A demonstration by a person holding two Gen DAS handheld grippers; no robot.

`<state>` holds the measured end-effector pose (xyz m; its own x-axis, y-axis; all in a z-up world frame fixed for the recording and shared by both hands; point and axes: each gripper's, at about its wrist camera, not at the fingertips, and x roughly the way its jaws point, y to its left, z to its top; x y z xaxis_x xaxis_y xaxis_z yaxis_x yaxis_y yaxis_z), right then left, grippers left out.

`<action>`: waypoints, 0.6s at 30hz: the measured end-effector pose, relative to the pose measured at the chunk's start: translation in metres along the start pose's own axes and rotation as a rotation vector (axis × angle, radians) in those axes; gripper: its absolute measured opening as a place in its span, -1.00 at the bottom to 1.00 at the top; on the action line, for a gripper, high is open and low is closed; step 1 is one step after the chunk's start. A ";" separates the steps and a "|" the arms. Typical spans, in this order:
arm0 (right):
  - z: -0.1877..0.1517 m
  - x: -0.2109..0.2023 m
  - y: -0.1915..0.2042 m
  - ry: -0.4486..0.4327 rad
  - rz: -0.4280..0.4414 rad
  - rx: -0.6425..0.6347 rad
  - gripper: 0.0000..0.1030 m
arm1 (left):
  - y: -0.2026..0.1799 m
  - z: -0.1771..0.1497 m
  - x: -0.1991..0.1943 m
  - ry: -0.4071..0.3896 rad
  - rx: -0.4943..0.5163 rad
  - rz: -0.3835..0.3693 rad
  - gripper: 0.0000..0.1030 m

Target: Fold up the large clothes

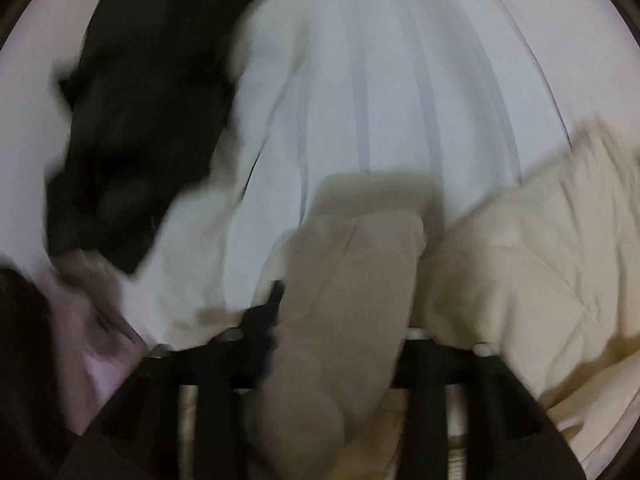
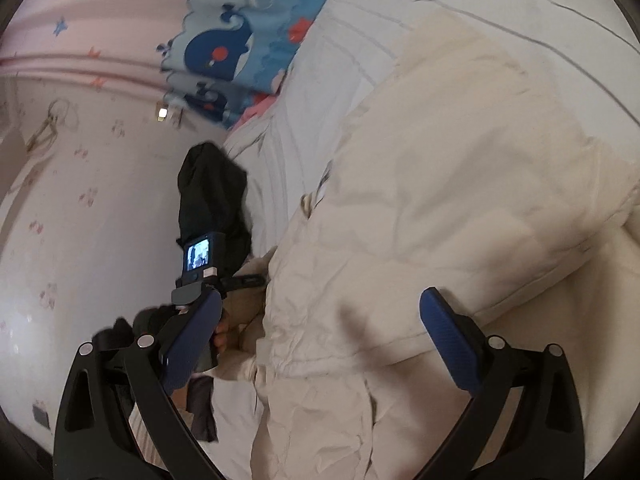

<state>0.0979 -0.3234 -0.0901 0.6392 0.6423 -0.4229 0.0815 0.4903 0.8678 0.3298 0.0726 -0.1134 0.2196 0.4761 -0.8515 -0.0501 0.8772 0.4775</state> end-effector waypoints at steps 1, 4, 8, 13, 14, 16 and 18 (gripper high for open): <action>-0.002 0.002 0.002 0.011 0.002 -0.006 0.86 | 0.012 -0.005 -0.003 -0.013 -0.040 -0.031 -0.58; -0.004 0.005 0.006 0.018 -0.014 -0.014 0.86 | 0.050 -0.018 -0.022 -0.083 -0.166 -0.151 -0.68; 0.001 -0.012 0.009 -0.045 -0.068 -0.046 0.86 | 0.090 -0.047 -0.072 -0.242 -0.290 -0.447 -0.69; 0.006 -0.011 0.001 0.020 0.100 0.038 0.86 | 0.081 -0.090 -0.146 -0.484 -0.238 -0.707 -0.69; 0.005 -0.008 -0.003 0.044 0.152 0.075 0.86 | 0.072 -0.098 -0.162 -0.533 -0.218 -0.758 -0.69; 0.007 -0.008 -0.008 0.053 0.184 0.107 0.86 | 0.051 -0.106 -0.190 -0.607 -0.190 -0.838 -0.69; 0.011 -0.013 -0.010 0.043 0.233 0.132 0.86 | 0.029 -0.110 -0.214 -0.670 -0.172 -0.922 -0.69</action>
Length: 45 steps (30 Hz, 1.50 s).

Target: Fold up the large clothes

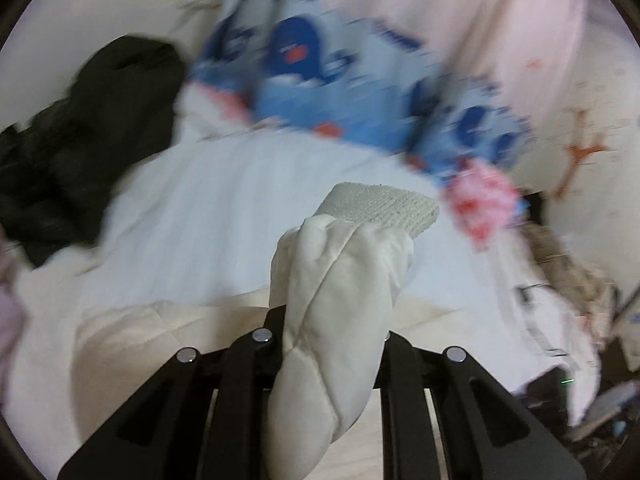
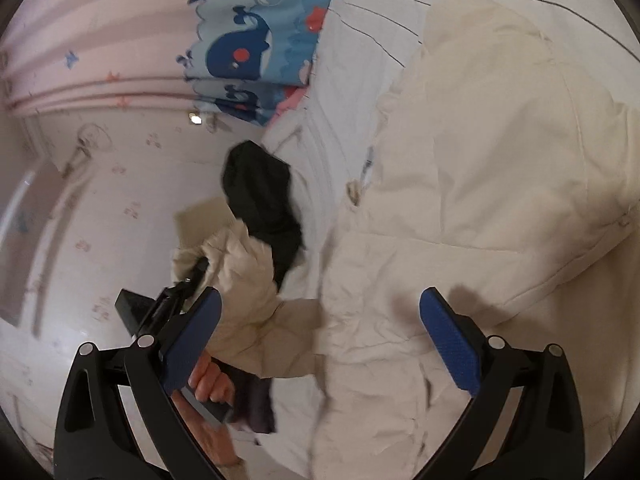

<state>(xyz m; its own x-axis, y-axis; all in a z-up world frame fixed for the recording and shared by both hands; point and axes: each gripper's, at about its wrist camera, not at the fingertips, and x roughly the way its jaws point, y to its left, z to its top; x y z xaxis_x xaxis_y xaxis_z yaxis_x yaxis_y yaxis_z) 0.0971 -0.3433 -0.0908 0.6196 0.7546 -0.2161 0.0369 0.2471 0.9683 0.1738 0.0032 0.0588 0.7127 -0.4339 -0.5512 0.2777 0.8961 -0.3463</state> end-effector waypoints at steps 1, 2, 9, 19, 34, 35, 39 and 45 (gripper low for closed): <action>0.003 -0.005 0.000 -0.010 0.050 0.014 0.86 | -0.015 -0.001 0.004 -0.020 0.011 -0.043 -0.69; 0.006 -0.010 0.000 -0.020 0.085 0.022 0.86 | -0.036 -0.003 0.010 -0.035 0.036 -0.077 -0.69; 0.035 -0.064 0.006 -0.147 0.282 0.026 0.86 | -0.168 -0.083 0.071 -0.045 0.351 -0.098 -0.69; 0.045 -0.043 -0.058 -0.086 0.118 0.234 0.77 | -0.200 -0.181 0.101 0.096 0.625 -0.053 -0.34; -0.002 -0.055 0.096 -0.322 -0.130 -0.593 -0.63 | -0.034 -0.105 -0.047 -0.071 0.286 0.136 0.45; -0.008 -0.059 0.117 -0.341 -0.131 -0.682 -0.63 | -0.016 -0.095 -0.050 -0.087 0.226 0.141 0.46; 0.012 -0.048 0.122 -0.304 -0.226 -0.744 -0.63 | 0.025 -0.081 -0.019 -0.051 0.149 0.207 0.52; 0.059 -0.031 -0.018 -0.164 -0.480 -0.502 -0.63 | 0.081 -0.126 0.090 0.215 0.068 0.312 0.54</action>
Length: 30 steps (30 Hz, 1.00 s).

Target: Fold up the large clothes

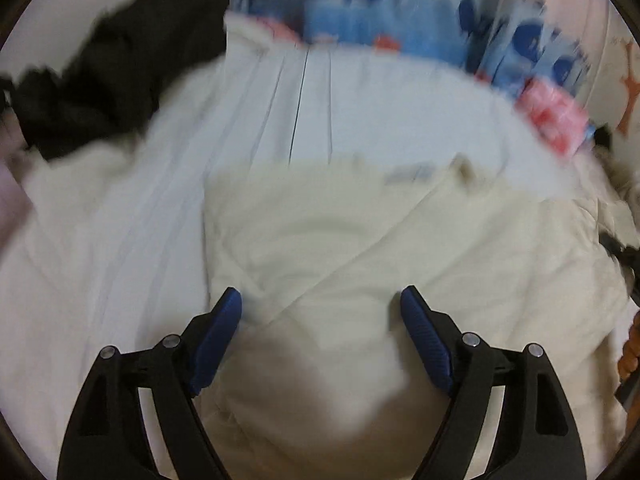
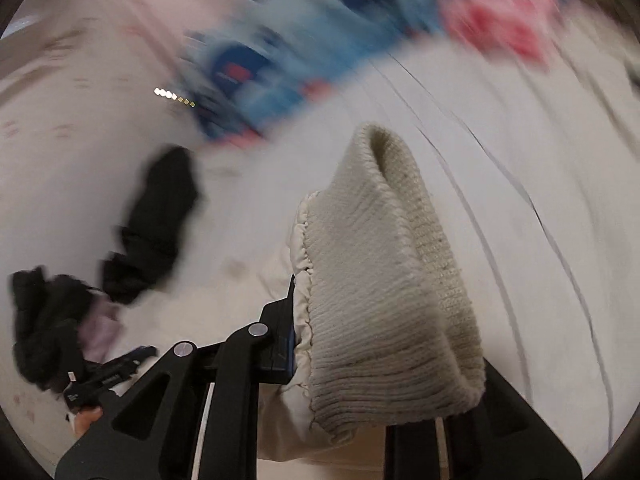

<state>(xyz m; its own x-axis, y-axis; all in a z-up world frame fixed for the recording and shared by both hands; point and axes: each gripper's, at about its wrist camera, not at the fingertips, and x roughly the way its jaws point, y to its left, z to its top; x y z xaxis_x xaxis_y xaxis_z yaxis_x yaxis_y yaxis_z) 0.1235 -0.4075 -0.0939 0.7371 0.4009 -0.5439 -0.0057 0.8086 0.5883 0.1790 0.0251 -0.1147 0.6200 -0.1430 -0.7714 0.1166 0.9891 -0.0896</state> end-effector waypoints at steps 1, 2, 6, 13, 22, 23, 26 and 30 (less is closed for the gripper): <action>-0.013 0.010 -0.020 0.046 0.027 0.050 -0.61 | -0.001 -0.005 0.005 -0.001 0.004 -0.002 0.55; -0.022 0.016 -0.039 0.090 0.090 0.124 -0.60 | -0.001 -0.009 0.008 -0.015 0.004 0.006 0.55; -0.011 -0.011 -0.056 0.041 0.143 0.214 -0.15 | 0.000 -0.009 0.005 -0.012 0.011 0.013 0.55; -0.004 -0.098 -0.060 -0.231 -0.103 0.180 0.00 | -0.005 -0.014 -0.021 -0.025 -0.016 0.021 0.56; -0.016 -0.007 0.007 0.123 -0.238 -0.233 0.09 | 0.002 -0.027 -0.011 -0.001 -0.050 0.015 0.85; -0.020 0.005 -0.010 0.142 -0.248 -0.198 0.10 | 0.009 -0.031 -0.005 0.014 -0.089 -0.038 0.87; -0.014 0.005 -0.029 0.154 -0.245 -0.085 0.31 | 0.022 -0.031 -0.009 0.050 -0.152 -0.080 0.86; -0.013 -0.044 -0.039 0.134 -0.176 -0.072 0.35 | 0.046 -0.033 -0.055 0.023 -0.155 -0.093 0.86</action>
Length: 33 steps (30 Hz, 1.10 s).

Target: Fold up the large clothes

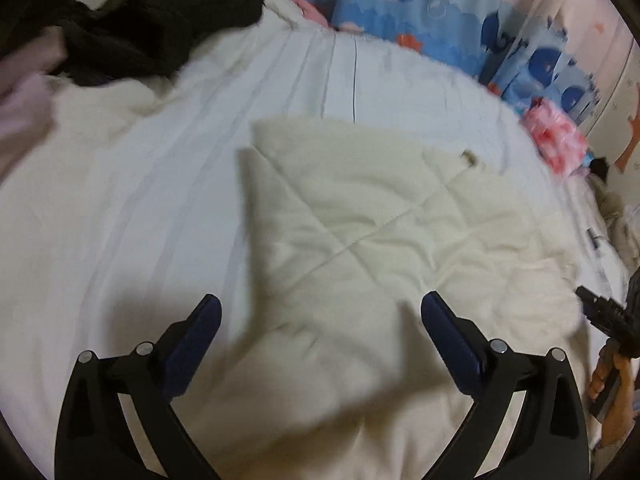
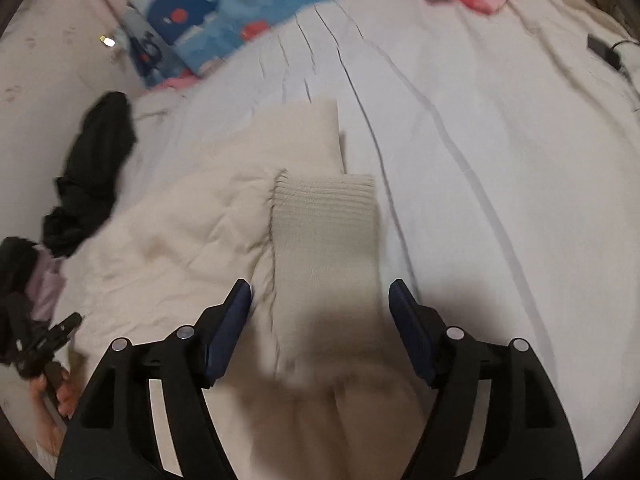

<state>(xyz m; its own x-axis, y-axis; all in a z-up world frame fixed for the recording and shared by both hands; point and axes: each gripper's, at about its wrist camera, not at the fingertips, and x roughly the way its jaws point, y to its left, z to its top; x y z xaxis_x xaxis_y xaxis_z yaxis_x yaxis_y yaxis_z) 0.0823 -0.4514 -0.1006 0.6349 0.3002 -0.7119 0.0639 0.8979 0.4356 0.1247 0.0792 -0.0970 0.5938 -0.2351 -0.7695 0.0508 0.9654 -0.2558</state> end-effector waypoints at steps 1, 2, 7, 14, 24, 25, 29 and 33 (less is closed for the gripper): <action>-0.003 -0.017 -0.005 -0.014 0.010 -0.013 0.38 | 0.010 -0.004 -0.019 -0.010 -0.007 -0.020 0.86; -0.011 -0.035 -0.013 -0.021 0.024 -0.021 0.42 | 0.024 -0.013 -0.042 -0.017 -0.008 -0.031 0.86; -0.065 -0.115 -0.064 0.100 0.139 0.019 0.59 | 0.087 -0.087 -0.102 0.082 -0.023 -0.004 0.86; -0.160 -0.170 -0.094 0.312 0.418 0.160 0.59 | 0.118 -0.197 -0.130 0.225 -0.149 -0.204 0.86; -0.200 -0.193 -0.065 0.436 0.494 0.142 0.67 | 0.091 -0.231 -0.143 0.259 -0.216 -0.377 0.86; -0.203 -0.195 -0.065 0.445 0.473 0.132 0.67 | 0.089 -0.230 -0.144 0.255 -0.223 -0.371 0.86; -0.214 -0.202 -0.081 0.460 0.460 0.174 0.67 | 0.087 -0.232 -0.146 0.254 -0.238 -0.357 0.86; -0.233 -0.193 -0.087 0.532 0.536 0.219 0.67 | 0.086 -0.236 -0.144 0.272 -0.230 -0.343 0.86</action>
<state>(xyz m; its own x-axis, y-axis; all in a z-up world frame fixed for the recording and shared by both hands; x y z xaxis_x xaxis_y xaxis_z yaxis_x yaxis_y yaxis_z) -0.2254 -0.5127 -0.1292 0.1719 0.8380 -0.5178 0.0380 0.5196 0.8535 -0.1460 0.1695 -0.1462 0.3415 -0.5854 -0.7353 0.0097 0.7845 -0.6200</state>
